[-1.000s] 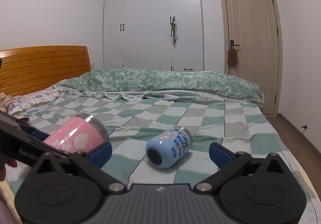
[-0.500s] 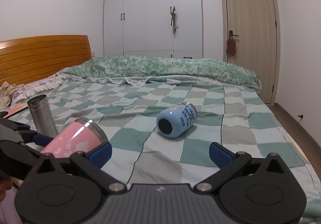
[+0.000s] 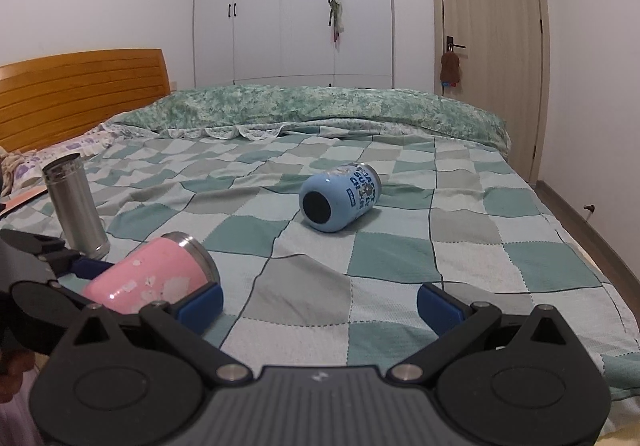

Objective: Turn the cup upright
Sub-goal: 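Lift the pink cup with the left tool and carry it toward the right tool, then grasp the pink cup with the right tool while the left tool releases it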

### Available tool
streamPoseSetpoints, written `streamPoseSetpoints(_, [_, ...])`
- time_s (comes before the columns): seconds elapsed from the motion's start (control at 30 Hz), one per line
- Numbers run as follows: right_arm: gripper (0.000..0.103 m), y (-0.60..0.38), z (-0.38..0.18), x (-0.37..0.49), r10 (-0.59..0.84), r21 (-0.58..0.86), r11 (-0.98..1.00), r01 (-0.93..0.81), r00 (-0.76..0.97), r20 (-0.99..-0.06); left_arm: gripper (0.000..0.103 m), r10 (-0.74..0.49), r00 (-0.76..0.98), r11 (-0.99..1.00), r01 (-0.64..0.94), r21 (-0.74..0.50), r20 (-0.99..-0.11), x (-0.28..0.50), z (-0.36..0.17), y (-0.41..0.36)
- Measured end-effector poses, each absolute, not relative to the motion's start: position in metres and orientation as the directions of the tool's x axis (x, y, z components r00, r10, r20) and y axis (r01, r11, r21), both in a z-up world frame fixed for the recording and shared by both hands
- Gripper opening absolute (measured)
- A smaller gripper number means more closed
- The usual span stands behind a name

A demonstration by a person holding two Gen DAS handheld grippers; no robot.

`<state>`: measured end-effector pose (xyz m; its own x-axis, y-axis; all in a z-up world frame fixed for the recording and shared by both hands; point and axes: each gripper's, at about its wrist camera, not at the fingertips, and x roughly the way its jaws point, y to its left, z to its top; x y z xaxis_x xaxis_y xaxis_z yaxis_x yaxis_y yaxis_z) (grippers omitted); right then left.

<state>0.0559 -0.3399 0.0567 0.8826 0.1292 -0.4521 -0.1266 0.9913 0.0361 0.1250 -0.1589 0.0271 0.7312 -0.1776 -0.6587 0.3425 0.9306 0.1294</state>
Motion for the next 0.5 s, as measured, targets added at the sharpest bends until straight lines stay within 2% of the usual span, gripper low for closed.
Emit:
streamPoseSetpoints(0.07, [0.103, -0.338, 0.059, 0.056, 0.124, 0.033, 0.992, -0.122, 0.884, -0.45, 0.091, -0.179, 0.733, 0.933, 0.338, 0.123, -0.656, 0.125, 0.029, -0.156])
streamPoseSetpoints(0.13, [0.103, -0.337, 0.062, 0.054, 0.124, 0.032, 0.992, -0.123, 0.887, -0.444, 0.103, -0.182, 0.763, 0.938, 0.324, 0.124, -0.621, 0.119, 0.038, -0.151])
streamPoseSetpoints(0.33, [0.103, -0.32, 0.08, 0.049, 0.151, 0.036, 0.988, -0.15, 0.893, -0.423, 0.103, -0.213, 0.844, 0.948, 0.301, 0.106, -0.492, 0.098, 0.074, -0.114])
streamPoseSetpoints(0.5, [0.103, -0.286, 0.089, 0.055, 0.194, 0.028, 0.979, -0.203, 0.872, -0.449, 0.103, -0.172, 0.864, 0.958, 0.258, 0.123, -0.473, 0.095, 0.079, -0.072])
